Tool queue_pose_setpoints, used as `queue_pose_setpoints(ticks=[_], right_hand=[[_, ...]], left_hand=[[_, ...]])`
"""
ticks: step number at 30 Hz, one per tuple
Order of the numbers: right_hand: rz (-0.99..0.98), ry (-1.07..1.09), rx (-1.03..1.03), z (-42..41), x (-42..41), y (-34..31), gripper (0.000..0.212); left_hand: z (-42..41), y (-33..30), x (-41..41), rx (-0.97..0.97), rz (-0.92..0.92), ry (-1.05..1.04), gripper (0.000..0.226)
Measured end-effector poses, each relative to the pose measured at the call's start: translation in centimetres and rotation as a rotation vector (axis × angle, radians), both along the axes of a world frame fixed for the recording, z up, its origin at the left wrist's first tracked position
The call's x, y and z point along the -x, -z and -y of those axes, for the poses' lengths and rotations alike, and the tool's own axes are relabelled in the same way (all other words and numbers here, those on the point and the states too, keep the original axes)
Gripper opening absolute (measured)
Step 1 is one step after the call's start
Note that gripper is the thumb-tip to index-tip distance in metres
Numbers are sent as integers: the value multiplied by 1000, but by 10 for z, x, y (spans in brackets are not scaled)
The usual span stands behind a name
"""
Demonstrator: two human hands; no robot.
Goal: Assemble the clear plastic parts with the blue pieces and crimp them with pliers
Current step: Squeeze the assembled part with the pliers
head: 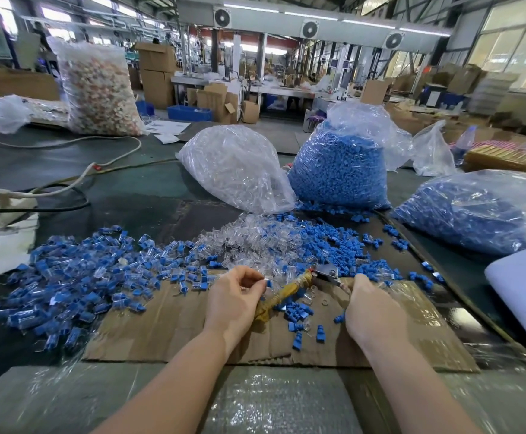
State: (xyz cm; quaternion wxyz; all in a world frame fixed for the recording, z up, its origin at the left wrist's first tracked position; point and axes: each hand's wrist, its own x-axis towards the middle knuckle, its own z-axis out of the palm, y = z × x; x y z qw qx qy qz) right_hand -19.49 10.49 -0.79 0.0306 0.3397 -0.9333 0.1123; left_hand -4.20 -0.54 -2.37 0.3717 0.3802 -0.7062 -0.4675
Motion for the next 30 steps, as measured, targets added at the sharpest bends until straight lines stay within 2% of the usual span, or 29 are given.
queue_pose_setpoints(ticks=[3,7,10,14,18,23,25,27,29,30], right_hand=[[96,1,162,5,3,-4,8],[434,-1,317,14,2,-22,32],[649,-13,424,14,-5,-31,36],[992,42,567,19,-17,-34,44],[1141,60,677,25,-17,-38,59],[1386,93,750,22,-14,-35,65],[1540,73,781,22,-16,-35,58],[1666,52,827,22,-20,-38,38],[1687,57,873,22,-22,-38,27],[1657,78,879,22,-22,-39,29]], left_hand=[[-1,-14,6,-115,-146,-81,6],[-10,-36,16,-165,-278,-96,5],[-21,-46,24,-177,-365,-117,6],[-47,-43,37,-4,-309,-65,15],[-64,-25,44,167,-259,-88,9],[-62,-33,47,219,-249,-71,9],[-65,-35,48,240,-218,-56,9],[-68,-36,48,167,-198,-34,12],[-69,-41,47,1,-258,30,12],[-68,-44,47,-43,-295,50,13]])
